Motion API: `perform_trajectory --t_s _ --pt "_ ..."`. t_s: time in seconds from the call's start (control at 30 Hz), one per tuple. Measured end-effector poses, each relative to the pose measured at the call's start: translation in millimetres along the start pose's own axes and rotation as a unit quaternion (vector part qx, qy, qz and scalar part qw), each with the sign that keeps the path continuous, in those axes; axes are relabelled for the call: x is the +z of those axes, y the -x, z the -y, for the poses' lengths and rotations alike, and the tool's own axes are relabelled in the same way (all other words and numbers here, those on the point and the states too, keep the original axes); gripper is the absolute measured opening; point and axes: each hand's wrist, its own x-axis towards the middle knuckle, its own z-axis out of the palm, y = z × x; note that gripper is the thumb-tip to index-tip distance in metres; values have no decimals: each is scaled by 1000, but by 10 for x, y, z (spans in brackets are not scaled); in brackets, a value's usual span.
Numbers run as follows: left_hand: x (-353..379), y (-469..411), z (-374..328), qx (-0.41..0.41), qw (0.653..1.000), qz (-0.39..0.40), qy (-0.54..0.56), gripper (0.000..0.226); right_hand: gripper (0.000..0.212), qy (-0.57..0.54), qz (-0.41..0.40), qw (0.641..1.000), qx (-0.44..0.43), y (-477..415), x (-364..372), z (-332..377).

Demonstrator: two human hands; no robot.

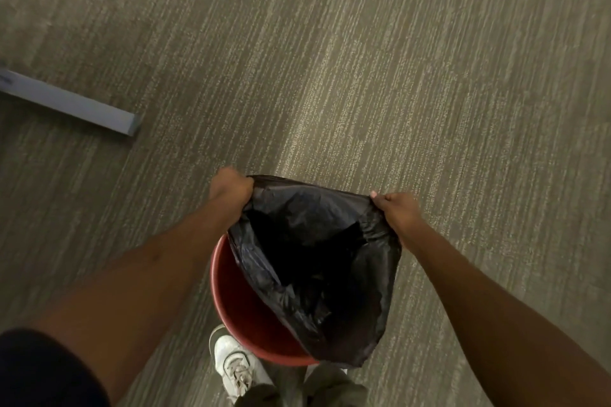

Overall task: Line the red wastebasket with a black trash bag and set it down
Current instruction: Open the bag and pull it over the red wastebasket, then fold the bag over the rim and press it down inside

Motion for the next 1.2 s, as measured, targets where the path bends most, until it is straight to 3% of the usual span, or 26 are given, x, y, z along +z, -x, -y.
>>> perform_trajectory --t_s 0.2,0.3,0.37,0.5,0.6,0.77,0.83,0.97,1.07,1.2 --pt "-97 -77 231 -66 990 119 35 23 40 59 63 996 32 47 62 -216" --pt "-189 -63 423 -62 983 162 58 31 35 109 84 990 25 170 34 -284" --pt "-239 -20 519 -62 980 169 82 47 42 76 88 992 40 302 32 -291" --pt "-261 158 659 -16 986 151 74 90 59 -57 92 990 87 598 0 -257" --pt "-244 320 804 -75 987 110 85 121 66 -122 82 984 103 823 -31 -286" --pt "-202 664 1035 -138 990 -4 39 136 41 -123 41 979 157 1212 -78 -530" --pt "-182 818 1118 -143 987 19 66 129 35 -124 40 974 186 1327 -69 -638" --pt "-132 1078 1220 -135 982 74 112 55 4 -140 45 967 206 1496 -16 -751" --pt "-104 1125 1315 -146 967 53 202 25 11 -211 27 953 215 1556 -1 -832" --pt "-140 1190 1463 -202 886 71 410 11 22 -452 -7 847 278 1668 29 -936"
